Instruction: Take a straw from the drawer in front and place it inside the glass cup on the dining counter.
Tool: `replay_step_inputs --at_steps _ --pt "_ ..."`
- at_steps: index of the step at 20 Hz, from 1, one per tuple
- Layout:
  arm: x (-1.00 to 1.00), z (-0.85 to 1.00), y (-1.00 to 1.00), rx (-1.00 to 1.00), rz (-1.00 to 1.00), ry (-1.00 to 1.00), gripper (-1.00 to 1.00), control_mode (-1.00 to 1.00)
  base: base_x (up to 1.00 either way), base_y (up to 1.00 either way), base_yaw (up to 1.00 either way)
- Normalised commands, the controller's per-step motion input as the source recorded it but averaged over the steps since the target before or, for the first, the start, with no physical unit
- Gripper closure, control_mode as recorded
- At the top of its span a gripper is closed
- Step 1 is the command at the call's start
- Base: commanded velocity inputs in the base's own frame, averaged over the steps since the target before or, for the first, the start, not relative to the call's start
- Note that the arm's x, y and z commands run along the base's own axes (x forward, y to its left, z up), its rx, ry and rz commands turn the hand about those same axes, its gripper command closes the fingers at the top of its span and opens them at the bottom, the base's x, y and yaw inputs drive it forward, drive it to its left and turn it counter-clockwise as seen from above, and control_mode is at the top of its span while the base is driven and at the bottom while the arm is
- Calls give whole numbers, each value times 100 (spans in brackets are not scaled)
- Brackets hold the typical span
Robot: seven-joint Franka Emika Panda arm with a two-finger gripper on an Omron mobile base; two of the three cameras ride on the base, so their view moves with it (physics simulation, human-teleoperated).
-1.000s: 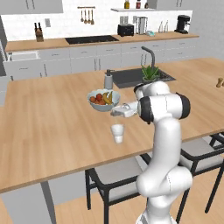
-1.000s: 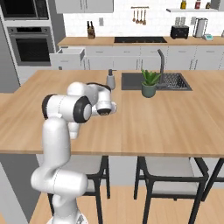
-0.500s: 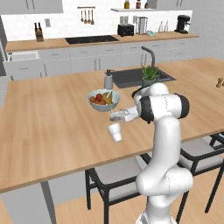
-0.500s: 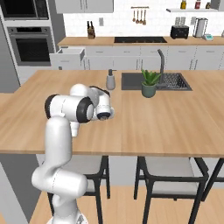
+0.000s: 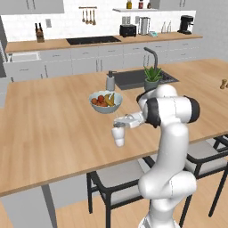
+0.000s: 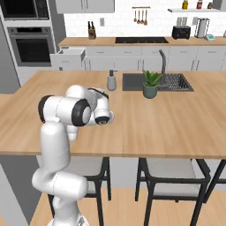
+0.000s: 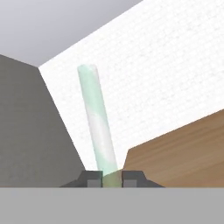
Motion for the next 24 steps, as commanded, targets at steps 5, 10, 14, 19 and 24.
replay_step_inputs --at_steps 5,10,14,19,24 --pt "-60 -4 -7 0 0 -1 100 -100 0 0 0" --pt "-42 -14 -14 0 0 -2 100 -100 0 0 0" --pt "0 -29 -6 0 0 0 100 -100 0 0 0" --pt "0 -18 0 0 0 -1 -100 -100 0 0 0" --pt "-6 0 3 0 0 -5 -100 -100 0 0 0"
